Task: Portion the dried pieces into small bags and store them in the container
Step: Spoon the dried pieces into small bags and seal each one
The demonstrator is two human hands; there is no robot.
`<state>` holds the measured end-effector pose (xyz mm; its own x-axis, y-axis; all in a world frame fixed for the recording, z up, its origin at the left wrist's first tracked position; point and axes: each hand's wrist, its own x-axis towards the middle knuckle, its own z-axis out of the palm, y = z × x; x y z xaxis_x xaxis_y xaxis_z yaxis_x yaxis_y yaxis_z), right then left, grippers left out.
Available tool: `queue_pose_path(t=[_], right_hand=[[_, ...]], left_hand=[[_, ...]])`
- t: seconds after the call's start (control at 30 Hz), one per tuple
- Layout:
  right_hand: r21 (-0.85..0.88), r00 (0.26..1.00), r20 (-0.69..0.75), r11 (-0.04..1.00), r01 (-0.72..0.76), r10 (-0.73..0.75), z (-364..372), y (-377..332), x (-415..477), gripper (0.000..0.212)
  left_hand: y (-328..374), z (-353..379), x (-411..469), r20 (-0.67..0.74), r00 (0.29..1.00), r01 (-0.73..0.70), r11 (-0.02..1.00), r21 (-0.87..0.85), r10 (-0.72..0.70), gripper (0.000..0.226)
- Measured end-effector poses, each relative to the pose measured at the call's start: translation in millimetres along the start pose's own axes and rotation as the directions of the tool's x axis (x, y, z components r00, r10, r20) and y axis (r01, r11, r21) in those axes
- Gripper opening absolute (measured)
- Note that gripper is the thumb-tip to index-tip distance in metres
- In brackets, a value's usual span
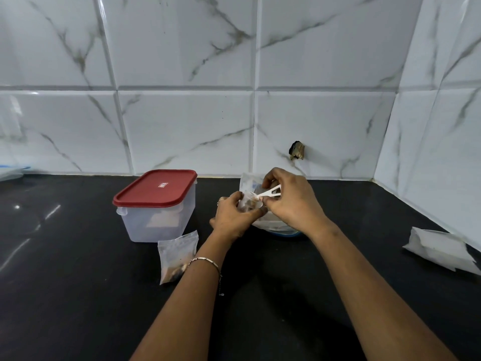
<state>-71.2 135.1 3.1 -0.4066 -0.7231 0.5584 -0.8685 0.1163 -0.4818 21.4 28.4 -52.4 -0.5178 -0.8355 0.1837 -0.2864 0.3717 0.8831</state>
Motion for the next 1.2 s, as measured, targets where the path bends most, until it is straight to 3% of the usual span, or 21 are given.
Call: queue_pose_path(t=[0.23, 0.4, 0.47, 0.57, 0.73, 0.9, 1.2], right_hand=[[0.166, 0.993, -0.114, 0.984, 0.062, -0.043, -1.2, -3.5, 1.6, 0.029], [0.292, 0.995, -0.074, 0.953, 0.079, -0.060, -1.5, -1.9, 2.1, 0.010], [0.277, 0.995, -0.038, 0.956, 0.097, -0.090, -2.1, -1.3, 2.0, 0.002], [0.244, 0.988, -0.053, 0.958, 0.151, -0.142, -1.6, -2.9, 1.2, 0.011], [0.015, 0.939, -0.125, 0.946, 0.324, -0.320, -4.3, -10.9, -3.3, 0.013], [-0.115, 0.890, -0.174, 0.906, 0.407, -0.422, -4.1, -14.1, -6.0, 0.014], [-0.134, 0.881, -0.201, 0.903, 0.409, -0.429, 2.4, -6.5, -5.6, 0.015]], left_hand=[[2.4, -1.5, 0.4, -0.107, 0.989, -0.108, 0.993, -0.049, 0.102, 0.078], [3.9, -2.1, 1.9, -0.103, 0.982, -0.169, 0.978, -0.120, 0.157, 0.056], [3.0, -1.9, 1.3, -0.122, 0.975, -0.207, 0.964, -0.169, 0.188, 0.055], [4.0, -2.8, -0.6, -0.140, 0.969, -0.235, 0.937, -0.260, 0.204, 0.046], [10.0, -4.8, -4.1, -0.189, 0.951, -0.303, 0.870, -0.388, 0.246, 0.023], [11.1, -5.9, -0.9, -0.151, 0.950, -0.312, 0.817, -0.484, 0.273, 0.030], [12.8, -5.5, -1.8, -0.103, 0.955, -0.286, 0.784, -0.550, 0.276, 0.030]])
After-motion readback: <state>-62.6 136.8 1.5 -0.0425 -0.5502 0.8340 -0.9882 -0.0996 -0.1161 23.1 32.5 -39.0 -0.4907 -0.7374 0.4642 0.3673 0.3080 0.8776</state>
